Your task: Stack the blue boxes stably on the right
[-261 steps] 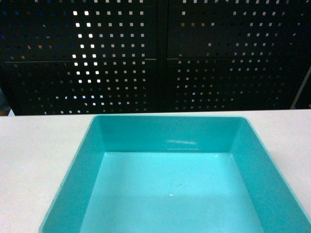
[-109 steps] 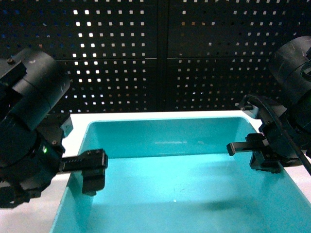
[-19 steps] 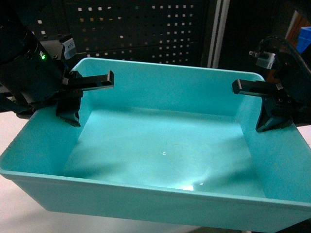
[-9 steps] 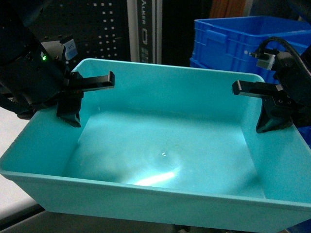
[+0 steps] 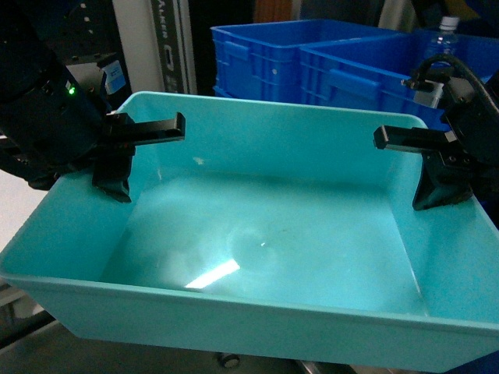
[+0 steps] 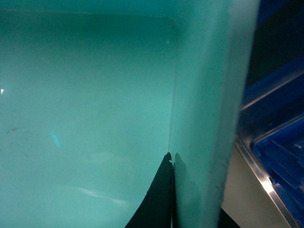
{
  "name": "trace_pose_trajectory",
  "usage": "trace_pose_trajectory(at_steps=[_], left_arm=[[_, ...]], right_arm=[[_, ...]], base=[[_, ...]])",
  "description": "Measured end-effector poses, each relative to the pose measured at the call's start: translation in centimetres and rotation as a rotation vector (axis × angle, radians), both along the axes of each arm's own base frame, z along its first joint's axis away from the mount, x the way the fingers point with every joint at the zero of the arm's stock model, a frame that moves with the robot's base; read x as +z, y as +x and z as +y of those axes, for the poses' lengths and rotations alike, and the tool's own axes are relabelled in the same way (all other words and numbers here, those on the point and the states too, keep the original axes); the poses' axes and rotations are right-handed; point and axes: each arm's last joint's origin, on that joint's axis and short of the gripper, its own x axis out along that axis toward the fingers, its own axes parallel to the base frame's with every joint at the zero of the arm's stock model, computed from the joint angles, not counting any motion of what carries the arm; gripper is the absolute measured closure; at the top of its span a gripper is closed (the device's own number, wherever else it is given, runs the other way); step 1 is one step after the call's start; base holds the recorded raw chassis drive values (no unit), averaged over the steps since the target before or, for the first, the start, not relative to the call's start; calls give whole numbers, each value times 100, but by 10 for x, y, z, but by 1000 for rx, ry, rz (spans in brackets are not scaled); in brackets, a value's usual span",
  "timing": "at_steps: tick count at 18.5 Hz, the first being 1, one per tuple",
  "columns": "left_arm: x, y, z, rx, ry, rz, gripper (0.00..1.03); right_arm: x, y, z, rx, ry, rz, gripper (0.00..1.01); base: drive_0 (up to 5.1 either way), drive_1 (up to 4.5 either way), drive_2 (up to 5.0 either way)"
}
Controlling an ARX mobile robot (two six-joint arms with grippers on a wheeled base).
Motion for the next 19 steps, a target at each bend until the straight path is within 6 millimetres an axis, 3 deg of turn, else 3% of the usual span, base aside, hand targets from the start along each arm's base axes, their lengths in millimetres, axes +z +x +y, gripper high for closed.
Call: trace_pose_trajectory(at_steps=[10, 19], left_arm=[[0, 0, 0, 0, -1, 3, 96], [0, 0, -1, 0, -4, 3, 96]], right_arm=[[0, 0, 0, 0, 2, 2, 99], [0, 0, -3, -7, 5, 5, 99]], base=[[299, -561, -190], [-154, -154, -154]])
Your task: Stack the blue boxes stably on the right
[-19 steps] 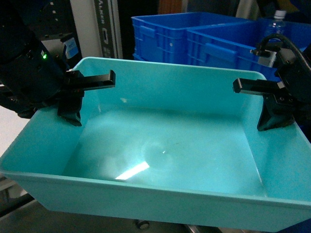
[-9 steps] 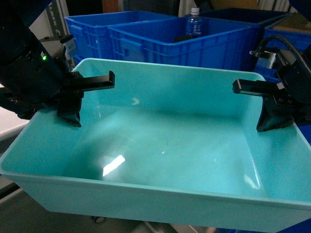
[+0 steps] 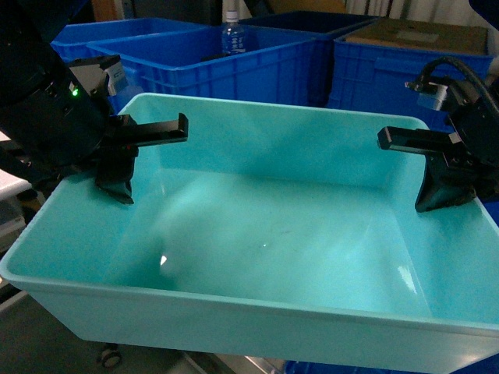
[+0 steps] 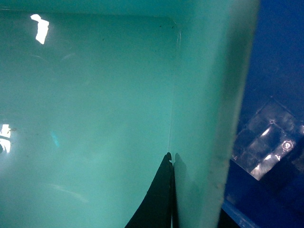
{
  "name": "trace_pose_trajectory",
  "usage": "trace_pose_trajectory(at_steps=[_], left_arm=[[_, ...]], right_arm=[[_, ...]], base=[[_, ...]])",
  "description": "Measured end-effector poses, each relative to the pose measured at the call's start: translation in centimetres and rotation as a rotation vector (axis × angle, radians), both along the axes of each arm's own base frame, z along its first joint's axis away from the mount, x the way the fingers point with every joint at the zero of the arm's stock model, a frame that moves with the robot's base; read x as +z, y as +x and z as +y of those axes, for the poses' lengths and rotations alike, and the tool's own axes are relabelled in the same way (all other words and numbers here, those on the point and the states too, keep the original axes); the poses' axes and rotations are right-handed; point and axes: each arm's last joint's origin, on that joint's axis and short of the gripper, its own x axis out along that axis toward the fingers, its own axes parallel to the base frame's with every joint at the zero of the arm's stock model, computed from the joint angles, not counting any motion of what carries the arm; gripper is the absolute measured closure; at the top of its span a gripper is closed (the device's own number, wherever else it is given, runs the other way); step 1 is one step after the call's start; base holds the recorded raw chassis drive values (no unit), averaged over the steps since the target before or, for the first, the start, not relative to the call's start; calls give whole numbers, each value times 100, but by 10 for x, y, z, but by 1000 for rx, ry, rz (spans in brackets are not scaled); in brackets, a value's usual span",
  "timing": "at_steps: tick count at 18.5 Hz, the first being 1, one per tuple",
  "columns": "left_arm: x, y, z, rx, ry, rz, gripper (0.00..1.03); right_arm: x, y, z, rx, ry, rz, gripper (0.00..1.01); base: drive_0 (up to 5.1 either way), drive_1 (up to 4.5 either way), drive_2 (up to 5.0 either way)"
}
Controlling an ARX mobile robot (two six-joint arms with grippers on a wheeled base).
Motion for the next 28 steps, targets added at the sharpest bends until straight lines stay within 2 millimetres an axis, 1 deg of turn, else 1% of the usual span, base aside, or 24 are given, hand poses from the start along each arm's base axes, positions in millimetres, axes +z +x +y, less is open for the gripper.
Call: trace_pose_trajectory(at_steps=[7, 18, 28], left_arm=[[0, 0, 2, 3, 1, 0, 96], [1, 0, 2, 3, 0, -2, 96], [0, 1, 2, 3, 1, 0, 96]], right_arm=[[0, 0, 2, 4, 0, -3, 99], [1, 0, 2, 4, 0, -3, 99], [-1, 0, 2, 4, 0, -3, 99]], base=[[-169, -169, -169], [-164, 270, -597], [-161, -148, -173]])
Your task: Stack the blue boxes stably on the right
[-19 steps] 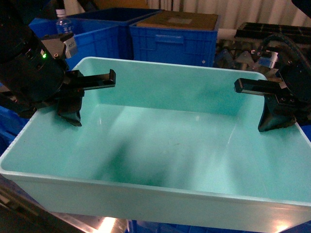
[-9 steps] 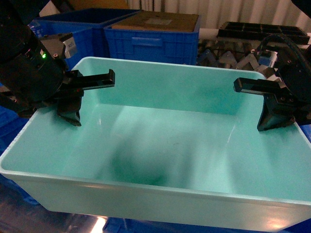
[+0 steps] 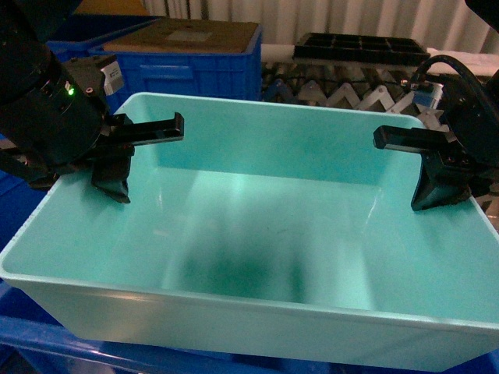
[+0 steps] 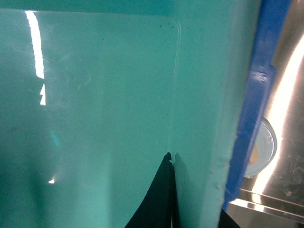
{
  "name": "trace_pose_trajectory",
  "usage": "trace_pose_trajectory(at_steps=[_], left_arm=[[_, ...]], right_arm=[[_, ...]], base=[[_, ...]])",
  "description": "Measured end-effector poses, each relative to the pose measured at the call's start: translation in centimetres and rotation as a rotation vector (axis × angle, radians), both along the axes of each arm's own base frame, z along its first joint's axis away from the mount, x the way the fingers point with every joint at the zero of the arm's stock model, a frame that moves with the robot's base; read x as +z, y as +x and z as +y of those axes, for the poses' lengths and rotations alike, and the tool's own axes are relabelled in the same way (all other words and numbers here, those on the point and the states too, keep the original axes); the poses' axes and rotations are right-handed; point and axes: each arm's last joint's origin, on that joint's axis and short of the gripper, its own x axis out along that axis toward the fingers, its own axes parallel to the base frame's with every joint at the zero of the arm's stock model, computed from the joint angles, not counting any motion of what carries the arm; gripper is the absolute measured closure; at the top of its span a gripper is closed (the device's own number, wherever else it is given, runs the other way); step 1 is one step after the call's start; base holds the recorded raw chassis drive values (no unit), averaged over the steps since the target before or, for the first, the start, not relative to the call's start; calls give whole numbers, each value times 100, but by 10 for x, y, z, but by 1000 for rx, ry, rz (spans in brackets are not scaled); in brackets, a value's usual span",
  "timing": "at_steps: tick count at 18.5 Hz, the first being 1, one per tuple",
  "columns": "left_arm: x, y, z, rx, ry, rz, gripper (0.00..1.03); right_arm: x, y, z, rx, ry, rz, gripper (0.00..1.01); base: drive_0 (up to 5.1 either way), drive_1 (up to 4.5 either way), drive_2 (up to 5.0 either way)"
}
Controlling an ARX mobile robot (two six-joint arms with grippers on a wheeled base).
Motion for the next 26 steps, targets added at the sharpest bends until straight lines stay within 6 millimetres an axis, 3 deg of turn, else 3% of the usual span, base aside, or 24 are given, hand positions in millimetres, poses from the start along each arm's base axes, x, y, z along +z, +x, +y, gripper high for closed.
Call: trace_pose_trajectory(at_steps=[3, 8, 13, 19, 24, 26], left_arm=[[0, 0, -1, -4, -2, -2, 96], [0, -1, -3, -2, -4, -2, 96], [0, 1, 5, 8, 0, 3, 96], [0, 0, -3, -3, -13, 12, 96], [-18, 28, -7, 26, -46, 107, 96], [-16, 39, -10, 40, -53, 93, 96]], right_arm=[[0, 0, -1, -2, 1, 3, 99], [0, 0, -2, -5, -1, 4, 99], [0, -1, 5, 16, 8, -4, 99], [0, 0, -1, -1, 0, 3, 99], [-1, 26, 1, -9, -32, 21, 99], [-9, 39, -1, -5, -44, 4, 99]], base=[[-489, 8, 8], [-428, 395, 202], [-20, -20, -20], [-25, -25, -25], [0, 0, 0], [0, 0, 0]])
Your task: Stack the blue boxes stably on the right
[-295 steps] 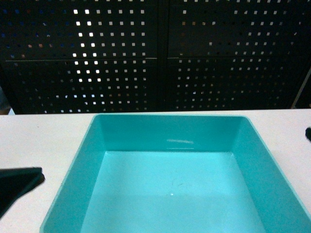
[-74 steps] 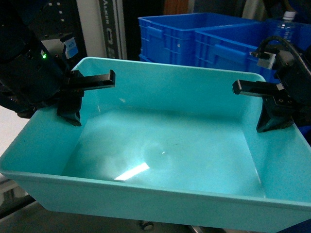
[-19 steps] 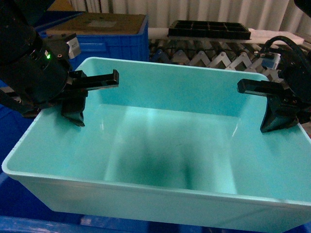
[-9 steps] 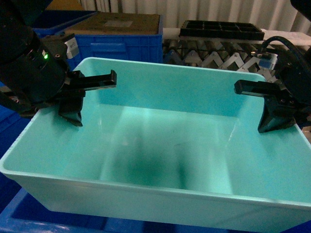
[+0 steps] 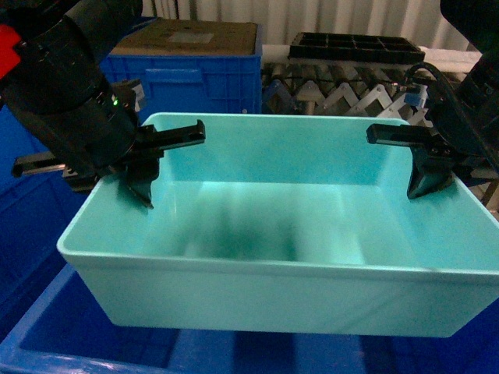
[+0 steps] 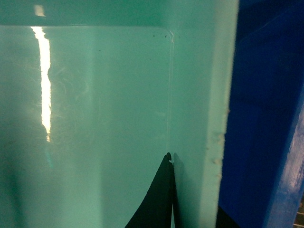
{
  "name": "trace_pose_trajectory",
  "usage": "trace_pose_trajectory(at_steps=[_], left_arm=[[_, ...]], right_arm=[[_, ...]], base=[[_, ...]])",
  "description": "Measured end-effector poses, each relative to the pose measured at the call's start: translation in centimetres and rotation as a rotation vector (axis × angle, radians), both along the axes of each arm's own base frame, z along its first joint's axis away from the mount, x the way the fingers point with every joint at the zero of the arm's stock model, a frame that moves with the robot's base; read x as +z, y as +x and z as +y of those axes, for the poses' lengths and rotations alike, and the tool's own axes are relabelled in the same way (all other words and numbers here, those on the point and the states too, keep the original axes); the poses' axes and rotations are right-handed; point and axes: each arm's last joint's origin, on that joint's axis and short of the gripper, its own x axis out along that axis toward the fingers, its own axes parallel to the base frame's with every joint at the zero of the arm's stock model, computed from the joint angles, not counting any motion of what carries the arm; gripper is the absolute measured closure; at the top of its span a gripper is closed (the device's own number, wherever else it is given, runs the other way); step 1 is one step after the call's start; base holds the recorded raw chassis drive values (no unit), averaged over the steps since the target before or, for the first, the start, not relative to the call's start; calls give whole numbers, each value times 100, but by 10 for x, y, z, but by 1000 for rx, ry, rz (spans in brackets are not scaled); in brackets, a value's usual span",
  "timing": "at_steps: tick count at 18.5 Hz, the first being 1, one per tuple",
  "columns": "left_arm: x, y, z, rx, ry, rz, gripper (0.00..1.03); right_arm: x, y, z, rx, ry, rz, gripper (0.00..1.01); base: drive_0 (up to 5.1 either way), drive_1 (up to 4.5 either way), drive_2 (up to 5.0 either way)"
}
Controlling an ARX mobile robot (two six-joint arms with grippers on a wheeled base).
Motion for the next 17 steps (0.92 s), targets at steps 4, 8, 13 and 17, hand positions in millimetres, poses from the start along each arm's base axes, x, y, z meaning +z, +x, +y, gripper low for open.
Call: trace_pose_trajectory(at_steps=[4, 8, 13, 17], left_arm=[[-12, 13, -4, -15, 28, -36, 96], [-52, 14, -13, -83, 39, -2, 96], [-90, 30, -12, -134, 45, 67, 95], [-42, 35, 5, -140, 80, -31, 55]], right_arm=[[-23, 8, -1, -9, -7, -24, 99], [-59, 5, -2, -15, -48, 10, 99], [-94, 11, 0, 10, -74, 75, 94], [-77, 1, -3, 23, -91, 160, 54]], base=[[0, 0, 0], [0, 0, 0], [0, 0, 0], [0, 0, 0]])
